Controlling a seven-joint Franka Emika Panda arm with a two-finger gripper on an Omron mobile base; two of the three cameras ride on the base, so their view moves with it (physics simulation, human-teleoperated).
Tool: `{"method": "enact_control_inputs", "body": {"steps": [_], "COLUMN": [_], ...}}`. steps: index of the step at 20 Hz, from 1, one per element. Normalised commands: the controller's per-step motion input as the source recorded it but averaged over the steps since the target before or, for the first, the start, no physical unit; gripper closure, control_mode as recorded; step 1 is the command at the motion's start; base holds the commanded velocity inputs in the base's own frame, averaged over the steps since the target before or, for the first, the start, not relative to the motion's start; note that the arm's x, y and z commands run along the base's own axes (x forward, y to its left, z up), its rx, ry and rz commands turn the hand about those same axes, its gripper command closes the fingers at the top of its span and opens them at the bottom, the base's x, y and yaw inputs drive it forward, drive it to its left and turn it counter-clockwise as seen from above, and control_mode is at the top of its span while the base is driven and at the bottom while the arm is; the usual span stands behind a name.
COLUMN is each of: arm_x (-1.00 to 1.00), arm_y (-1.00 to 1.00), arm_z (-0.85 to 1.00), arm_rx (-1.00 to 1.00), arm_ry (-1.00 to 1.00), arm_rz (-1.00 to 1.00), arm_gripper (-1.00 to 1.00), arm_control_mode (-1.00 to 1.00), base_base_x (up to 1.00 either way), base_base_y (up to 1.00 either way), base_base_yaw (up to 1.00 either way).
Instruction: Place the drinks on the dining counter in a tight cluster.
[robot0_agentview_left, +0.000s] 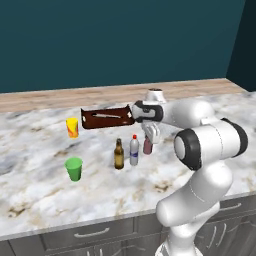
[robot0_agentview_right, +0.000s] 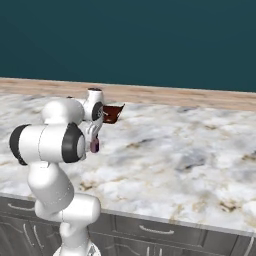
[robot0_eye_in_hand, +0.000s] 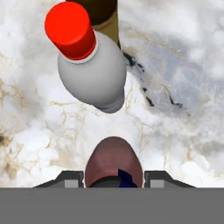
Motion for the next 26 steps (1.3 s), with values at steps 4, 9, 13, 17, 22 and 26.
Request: {"method": "enact_control_inputs", "body": {"steps": [4, 9, 13, 17, 22, 26], "arm_x": [-0.08, -0.12, -0.01, 0.0, 0.0, 0.0], "arm_y": [0.0, -0.08, 0.0, 0.0, 0.0, 0.0], "arm_z": [-0.38, -0.29, -0.19, -0.17, -0.17, -0.09], "arm_rx": [0.0, 0.0, -0.01, -0.02, -0.01, -0.01], "arm_ry": [0.0, 0.0, 0.0, 0.0, 0.0, 0.0], "arm_rz": [0.06, 0.0, 0.0, 0.0, 0.0, 0.0], "arm_gripper": [1.0, 1.0, 1.0, 1.0, 1.0, 1.0], "arm_control_mode": [-1.0, -1.0, -1.0, -1.0, -1.0, -1.0], "base_base_x": [0.0, 0.0, 0.0, 0.0, 0.0, 0.0], "base_base_y": [0.0, 0.0, 0.0, 0.0, 0.0, 0.0], "base_base_yaw": [0.0, 0.0, 0.0, 0.0, 0.0, 0.0]}}
